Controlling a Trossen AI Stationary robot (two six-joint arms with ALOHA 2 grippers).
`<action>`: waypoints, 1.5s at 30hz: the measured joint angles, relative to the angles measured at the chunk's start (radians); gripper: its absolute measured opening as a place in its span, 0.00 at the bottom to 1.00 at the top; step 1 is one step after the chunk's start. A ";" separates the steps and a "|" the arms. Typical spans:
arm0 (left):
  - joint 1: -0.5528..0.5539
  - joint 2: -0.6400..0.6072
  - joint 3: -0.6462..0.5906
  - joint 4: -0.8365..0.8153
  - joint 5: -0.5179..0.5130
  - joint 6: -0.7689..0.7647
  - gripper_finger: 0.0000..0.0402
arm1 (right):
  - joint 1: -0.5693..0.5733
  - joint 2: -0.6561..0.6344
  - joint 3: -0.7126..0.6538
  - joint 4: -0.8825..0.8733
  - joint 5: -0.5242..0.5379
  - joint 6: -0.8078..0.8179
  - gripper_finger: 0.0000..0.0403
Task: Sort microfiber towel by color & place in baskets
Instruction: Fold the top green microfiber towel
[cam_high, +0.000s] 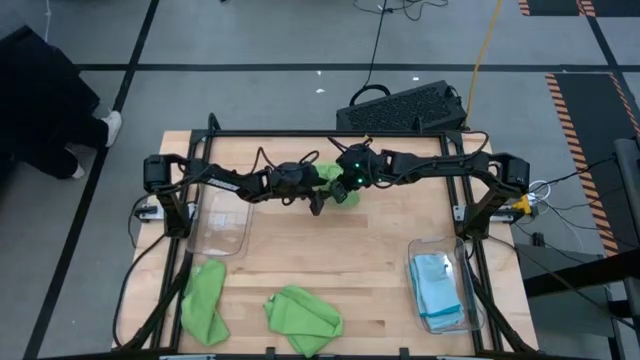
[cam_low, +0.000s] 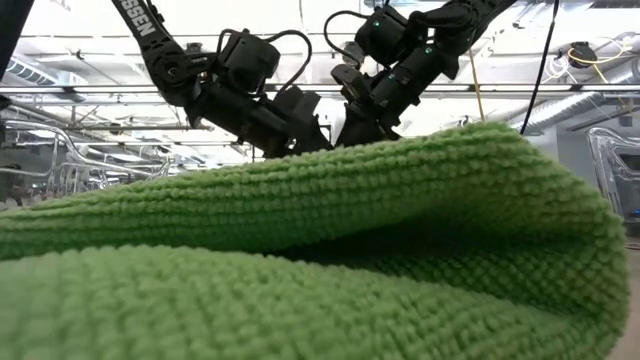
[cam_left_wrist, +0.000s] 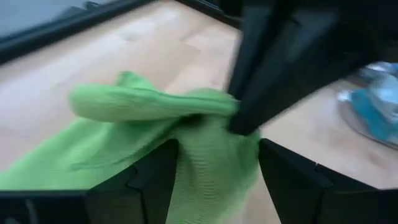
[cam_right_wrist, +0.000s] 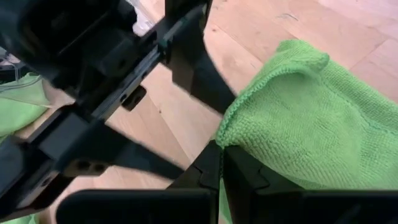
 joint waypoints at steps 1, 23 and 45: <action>0.000 0.000 0.000 0.000 -0.025 -0.001 0.57 | 0.000 0.000 0.000 0.000 0.000 0.000 0.01; 0.020 -0.042 0.001 -0.090 0.018 0.020 0.04 | 0.000 0.000 0.000 -0.105 0.006 0.000 0.01; 0.109 -0.439 0.000 -0.461 -0.086 0.175 0.06 | -0.074 -0.201 0.001 -0.407 0.319 -0.018 0.01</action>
